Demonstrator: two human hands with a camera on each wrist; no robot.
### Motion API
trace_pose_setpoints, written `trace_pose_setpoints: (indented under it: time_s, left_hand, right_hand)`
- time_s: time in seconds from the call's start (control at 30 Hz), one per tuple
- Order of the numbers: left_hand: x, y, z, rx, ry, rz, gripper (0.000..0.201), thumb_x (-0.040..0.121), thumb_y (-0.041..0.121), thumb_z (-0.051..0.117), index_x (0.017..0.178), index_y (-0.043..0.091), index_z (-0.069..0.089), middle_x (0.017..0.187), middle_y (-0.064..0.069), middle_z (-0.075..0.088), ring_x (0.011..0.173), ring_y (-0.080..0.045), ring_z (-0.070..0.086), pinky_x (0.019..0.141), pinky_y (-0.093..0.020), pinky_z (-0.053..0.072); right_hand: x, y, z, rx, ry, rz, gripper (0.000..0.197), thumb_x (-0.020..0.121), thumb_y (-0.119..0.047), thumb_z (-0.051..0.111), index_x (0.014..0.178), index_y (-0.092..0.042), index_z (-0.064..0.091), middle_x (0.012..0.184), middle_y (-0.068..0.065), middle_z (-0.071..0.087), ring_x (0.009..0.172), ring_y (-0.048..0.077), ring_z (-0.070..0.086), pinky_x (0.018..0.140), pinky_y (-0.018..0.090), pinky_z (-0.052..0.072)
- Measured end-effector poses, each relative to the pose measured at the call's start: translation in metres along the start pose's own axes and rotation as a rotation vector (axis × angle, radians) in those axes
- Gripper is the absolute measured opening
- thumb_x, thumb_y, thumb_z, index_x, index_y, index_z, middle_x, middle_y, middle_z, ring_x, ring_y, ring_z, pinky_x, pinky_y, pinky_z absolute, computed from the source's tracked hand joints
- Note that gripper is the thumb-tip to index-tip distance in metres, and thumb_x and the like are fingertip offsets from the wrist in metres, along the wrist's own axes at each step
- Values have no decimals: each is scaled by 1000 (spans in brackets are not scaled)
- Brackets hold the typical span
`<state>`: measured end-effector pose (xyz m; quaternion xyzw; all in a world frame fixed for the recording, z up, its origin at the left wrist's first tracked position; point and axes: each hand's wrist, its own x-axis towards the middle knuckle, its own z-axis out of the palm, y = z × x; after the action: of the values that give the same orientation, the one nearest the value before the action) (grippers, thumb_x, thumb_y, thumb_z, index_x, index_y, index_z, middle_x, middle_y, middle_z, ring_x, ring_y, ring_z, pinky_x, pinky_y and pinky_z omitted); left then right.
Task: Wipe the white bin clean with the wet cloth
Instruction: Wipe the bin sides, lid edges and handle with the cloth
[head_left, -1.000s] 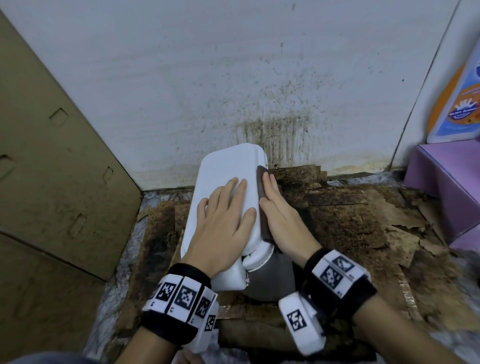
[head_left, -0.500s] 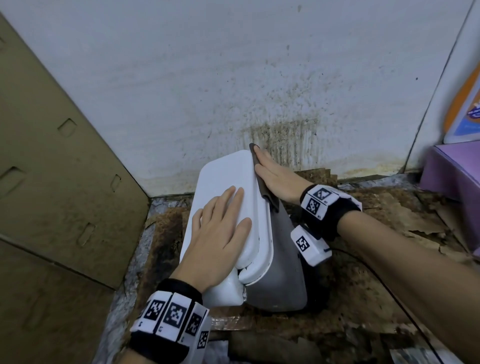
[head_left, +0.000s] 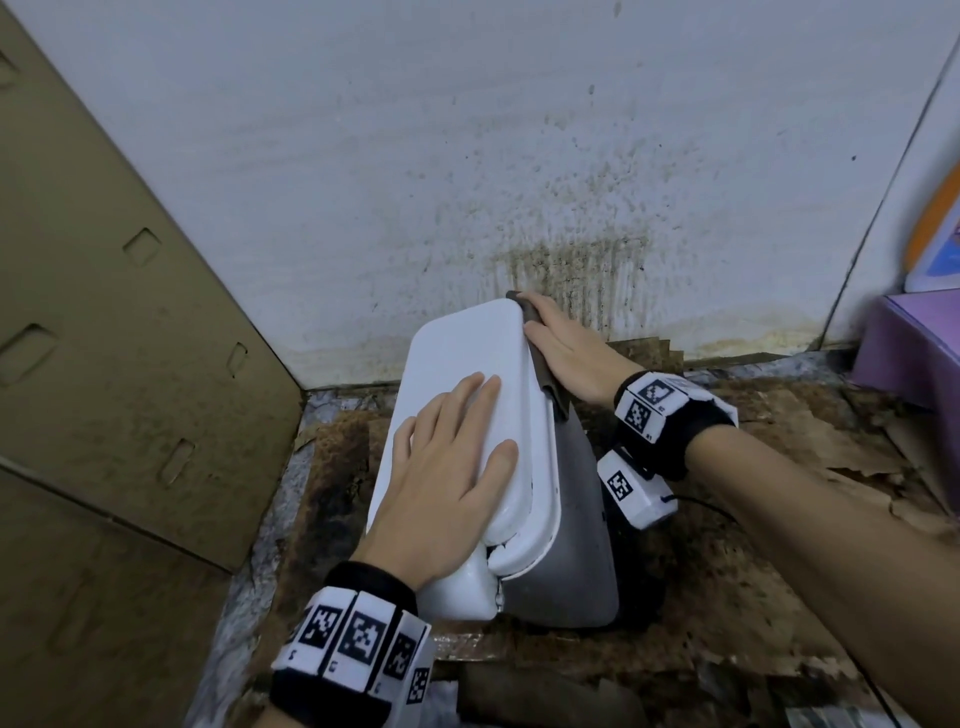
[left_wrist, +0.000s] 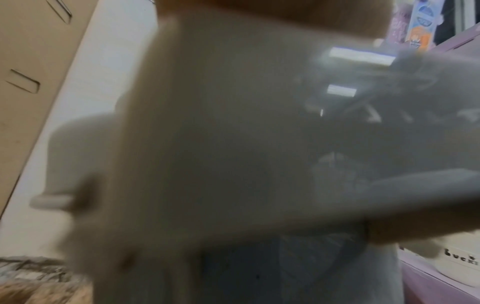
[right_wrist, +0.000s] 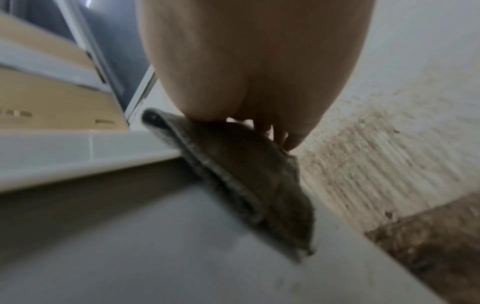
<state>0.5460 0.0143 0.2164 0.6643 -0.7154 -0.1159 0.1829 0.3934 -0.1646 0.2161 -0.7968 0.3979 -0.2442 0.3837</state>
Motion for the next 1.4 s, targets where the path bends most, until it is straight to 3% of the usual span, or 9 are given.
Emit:
trace_pose_setpoints:
  time_s: [0.23,0.33,0.43,0.53,0.67,0.83,1.0,1.23,1.4]
  left_hand:
    - [1,-4,0,-1,2,-16,64,99,60,13,161,44,8,167,24,3,154,0,-3,124,-36,2]
    - [-1,-6,-1,-1,2,-27,66,98,61,10,161,44,8,168,24,4,154,-2,-1,124,-37,2]
    - [-2,-4,-1,2,2,-29,67,97,62,9,161,44,8,168,23,4,154,-1,-1,124,-35,2]
    - [-1,-2,0,5,-3,-30,67,96,62,8,161,44,7,167,23,3,153,0,-2,124,-35,2]
    - [0,-2,-1,-4,-13,-34,68,96,63,8,161,45,6,168,24,2,153,0,-3,124,-36,1]
    - [1,1,0,-5,-13,-22,67,97,62,8,161,45,6,167,24,2,152,2,-5,123,-36,0]
    - [2,-3,-2,2,-5,-33,67,96,62,7,161,45,6,167,24,2,151,4,-6,122,-33,-2]
    - [3,-5,-2,-2,10,-26,66,97,62,10,161,44,9,166,25,4,150,5,-5,117,-23,-4]
    - [2,-3,-2,-13,6,-27,65,98,60,12,161,44,10,166,25,4,150,5,-5,119,-25,-3]
  right_hand:
    - [-72,-16,40,221,41,39,52,110,-42,22,159,-42,3,167,-20,-8,149,-4,7,117,17,15]
    - [-99,-26,57,288,20,-24,46,112,-33,20,154,-45,5,158,-35,-14,144,-17,-16,109,0,2]
    - [-114,-34,62,377,51,0,52,112,-31,20,158,-38,-2,157,-34,-16,142,-21,-18,106,-5,-5]
    - [-115,-34,65,264,46,-39,47,112,-29,16,150,-45,-8,151,-37,-18,142,-18,-22,111,1,-10]
    - [-92,-21,62,-87,108,-49,49,111,-26,17,159,-22,9,168,-4,-2,156,13,-6,126,32,-2]
    - [-49,-18,33,122,43,134,57,108,-49,19,161,-35,4,161,-15,2,145,7,4,116,34,14]
    - [-19,-20,15,-138,-83,104,51,111,-36,15,157,-13,16,166,1,-3,150,24,-1,121,45,7]
    - [11,-14,10,-102,-38,61,46,111,-23,17,155,-11,25,166,4,17,150,25,11,116,29,6]
    - [9,-13,12,105,-54,38,49,111,-40,16,158,-26,20,167,-9,10,154,2,-2,119,25,2]
